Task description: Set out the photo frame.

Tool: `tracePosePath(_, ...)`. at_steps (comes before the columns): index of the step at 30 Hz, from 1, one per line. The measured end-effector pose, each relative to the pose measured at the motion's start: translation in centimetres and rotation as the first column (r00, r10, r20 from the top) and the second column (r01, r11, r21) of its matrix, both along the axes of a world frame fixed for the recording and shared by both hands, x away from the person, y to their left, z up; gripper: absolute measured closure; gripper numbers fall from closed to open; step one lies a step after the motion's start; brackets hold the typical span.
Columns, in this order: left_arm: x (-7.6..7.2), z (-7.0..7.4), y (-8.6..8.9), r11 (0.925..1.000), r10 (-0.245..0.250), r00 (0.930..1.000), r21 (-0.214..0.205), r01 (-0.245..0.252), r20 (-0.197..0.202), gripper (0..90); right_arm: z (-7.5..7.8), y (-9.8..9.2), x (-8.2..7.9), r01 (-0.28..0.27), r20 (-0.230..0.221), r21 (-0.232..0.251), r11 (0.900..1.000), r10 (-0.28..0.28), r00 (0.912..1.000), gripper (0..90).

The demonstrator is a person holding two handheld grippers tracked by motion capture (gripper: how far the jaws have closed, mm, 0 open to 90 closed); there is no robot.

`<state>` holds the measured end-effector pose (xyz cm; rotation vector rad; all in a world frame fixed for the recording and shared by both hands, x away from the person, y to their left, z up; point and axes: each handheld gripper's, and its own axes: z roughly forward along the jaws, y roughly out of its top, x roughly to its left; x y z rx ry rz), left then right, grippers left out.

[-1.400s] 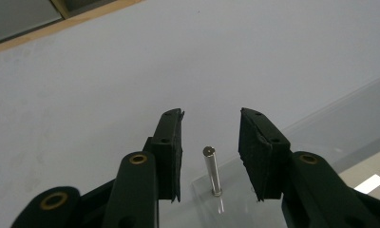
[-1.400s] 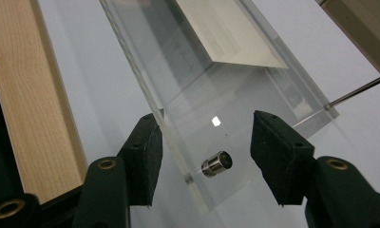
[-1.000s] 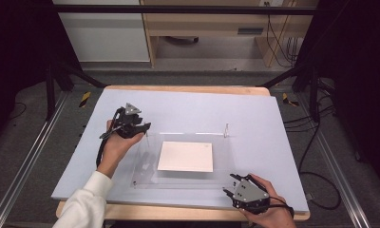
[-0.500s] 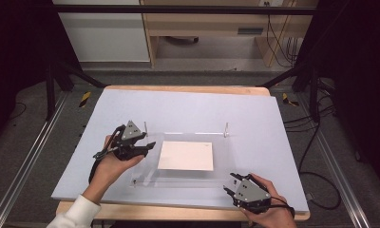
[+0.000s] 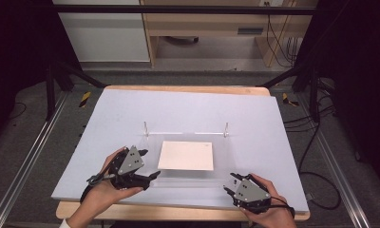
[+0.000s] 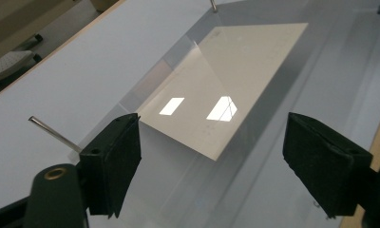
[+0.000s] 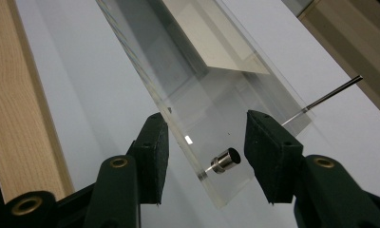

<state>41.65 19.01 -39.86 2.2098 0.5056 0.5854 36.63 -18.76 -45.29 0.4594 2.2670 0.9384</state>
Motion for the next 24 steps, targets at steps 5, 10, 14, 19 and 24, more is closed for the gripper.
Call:
tracePosePath(5, -1.4, -1.1, 0.0, 0.9968, -0.067, 0.9978, 0.045, 0.066, 0.006, 13.4, 0.1, 0.0, 0.0, 0.001, 0.005, 0.005, 1.0, -0.001, 1.0, 51.7)
tracePosePath(10, -2.5, -1.7, 0.3, 0.992, -0.098, 0.995, 0.082, 0.096, 0.02, 12.6, 0.3, 0.0, 0.0, 0.007, 0.003, 0.008, 0.9999, -0.007, 1.0, 52.2)
tracePosePath(14, -3.0, -2.0, 0.3, 0.9869, -0.109, 0.9929, 0.124, 0.103, 0.047, 16.5, 0.7, -0.1, 0.1, 0.012, 0.004, 0.023, 0.9997, -0.012, 0.9999, 52.9)
tracePosePath(19, -3.2, -2.2, 0.2, 0.9824, -0.121, 0.9907, 0.151, 0.11, 0.063, 21.7, 1.2, -0.1, 0.2, 0.015, 0.001, 0.036, 0.9993, -0.015, 0.9999, 53.6)
tracePosePath(24, -3.0, -1.7, 0.3, 0.9837, -0.126, 0.9874, 0.141, 0.112, 0.096, 36.1, 1.6, 0.0, 0.4, 0.017, -0.009, 0.034, 0.9993, -0.017, 0.9998, 53.9)
